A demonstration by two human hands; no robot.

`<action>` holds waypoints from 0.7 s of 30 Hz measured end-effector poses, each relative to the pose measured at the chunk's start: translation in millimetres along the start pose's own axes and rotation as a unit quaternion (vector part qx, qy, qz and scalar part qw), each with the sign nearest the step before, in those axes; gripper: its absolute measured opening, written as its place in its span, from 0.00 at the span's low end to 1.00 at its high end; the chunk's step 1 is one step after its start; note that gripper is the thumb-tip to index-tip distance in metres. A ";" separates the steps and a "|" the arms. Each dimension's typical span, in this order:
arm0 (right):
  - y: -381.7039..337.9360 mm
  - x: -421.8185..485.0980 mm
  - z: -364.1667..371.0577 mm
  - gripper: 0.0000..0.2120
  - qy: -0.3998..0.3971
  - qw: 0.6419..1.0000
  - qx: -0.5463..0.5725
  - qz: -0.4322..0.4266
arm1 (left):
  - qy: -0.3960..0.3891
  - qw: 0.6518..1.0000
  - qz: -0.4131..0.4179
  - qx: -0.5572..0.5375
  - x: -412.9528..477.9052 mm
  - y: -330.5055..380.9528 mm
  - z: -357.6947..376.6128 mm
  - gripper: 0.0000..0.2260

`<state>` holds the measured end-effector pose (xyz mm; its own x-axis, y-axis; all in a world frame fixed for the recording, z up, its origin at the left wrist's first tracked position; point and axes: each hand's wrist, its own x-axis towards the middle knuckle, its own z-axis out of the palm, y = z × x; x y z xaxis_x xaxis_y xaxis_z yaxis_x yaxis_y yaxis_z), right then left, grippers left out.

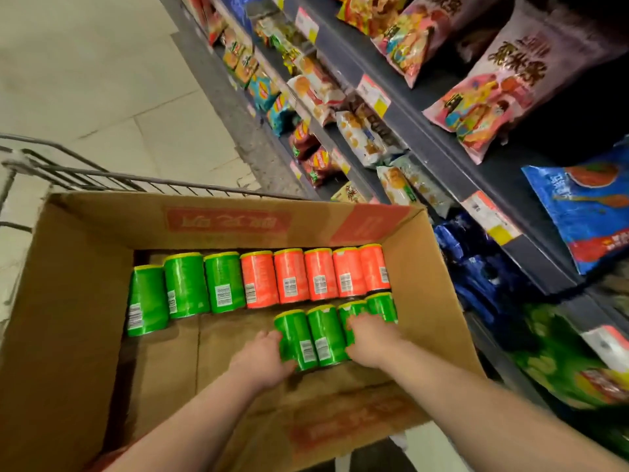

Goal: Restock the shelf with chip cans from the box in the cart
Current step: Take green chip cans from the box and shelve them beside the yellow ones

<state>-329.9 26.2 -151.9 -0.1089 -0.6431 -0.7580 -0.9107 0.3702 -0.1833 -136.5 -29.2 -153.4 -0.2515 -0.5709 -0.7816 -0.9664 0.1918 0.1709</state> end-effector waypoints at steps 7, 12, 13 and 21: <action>-11.4 38.6 24.6 0.21 -0.023 0.998 0.038 0.037 | -0.044 0.991 -0.052 -0.115 45.5 -8.0 9.8 0.26; -17.4 56.0 39.3 0.26 -0.038 0.990 0.115 0.073 | -0.059 0.964 -0.106 -0.235 63.0 -7.9 16.4 0.23; -18.9 58.3 42.2 0.27 -0.039 0.987 0.133 0.081 | -0.060 0.956 -0.118 -0.260 65.4 -7.3 19.2 0.23; -28.4 67.7 54.8 0.34 -0.017 0.969 0.211 0.125 | -0.038 0.914 -0.188 -0.357 74.3 -3.4 38.3 0.29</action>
<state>-289.6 8.9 -232.4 -0.2854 -0.4782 -0.8306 -0.6131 0.7572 -0.2253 -149.9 -41.7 -235.0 0.0835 -0.4278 -0.9000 -0.7778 -0.5925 0.2095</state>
